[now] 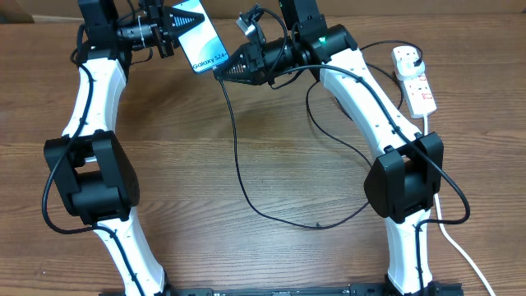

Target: Plug charger to phone and switch on socket

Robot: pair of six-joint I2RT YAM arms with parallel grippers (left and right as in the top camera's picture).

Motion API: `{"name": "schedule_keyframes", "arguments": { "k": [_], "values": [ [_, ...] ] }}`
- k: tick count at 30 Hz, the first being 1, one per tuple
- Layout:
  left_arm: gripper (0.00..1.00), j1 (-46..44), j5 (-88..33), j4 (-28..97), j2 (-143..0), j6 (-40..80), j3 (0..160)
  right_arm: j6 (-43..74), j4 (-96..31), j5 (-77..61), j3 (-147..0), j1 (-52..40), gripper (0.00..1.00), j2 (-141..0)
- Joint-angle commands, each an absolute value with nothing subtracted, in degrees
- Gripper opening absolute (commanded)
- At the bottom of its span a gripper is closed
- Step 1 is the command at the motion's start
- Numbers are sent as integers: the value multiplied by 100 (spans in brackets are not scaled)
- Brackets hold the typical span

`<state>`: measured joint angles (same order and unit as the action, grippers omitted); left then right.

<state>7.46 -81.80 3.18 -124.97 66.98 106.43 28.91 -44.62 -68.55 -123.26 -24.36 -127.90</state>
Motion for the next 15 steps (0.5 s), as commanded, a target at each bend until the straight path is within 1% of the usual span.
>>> {"name": "schedule_keyframes", "arguments": {
  "k": [1, 15],
  "values": [
    [4, 617, -8429, 290, -12477, 6604, 10726, 2917, -4423, -6683, -12376, -2403, 4, -12805],
    [4, 617, -8488, 266, -12477, 6591, 10726, 2915, -4508, -6604, -12372, -2403, 4, -12807]
  ]
}}
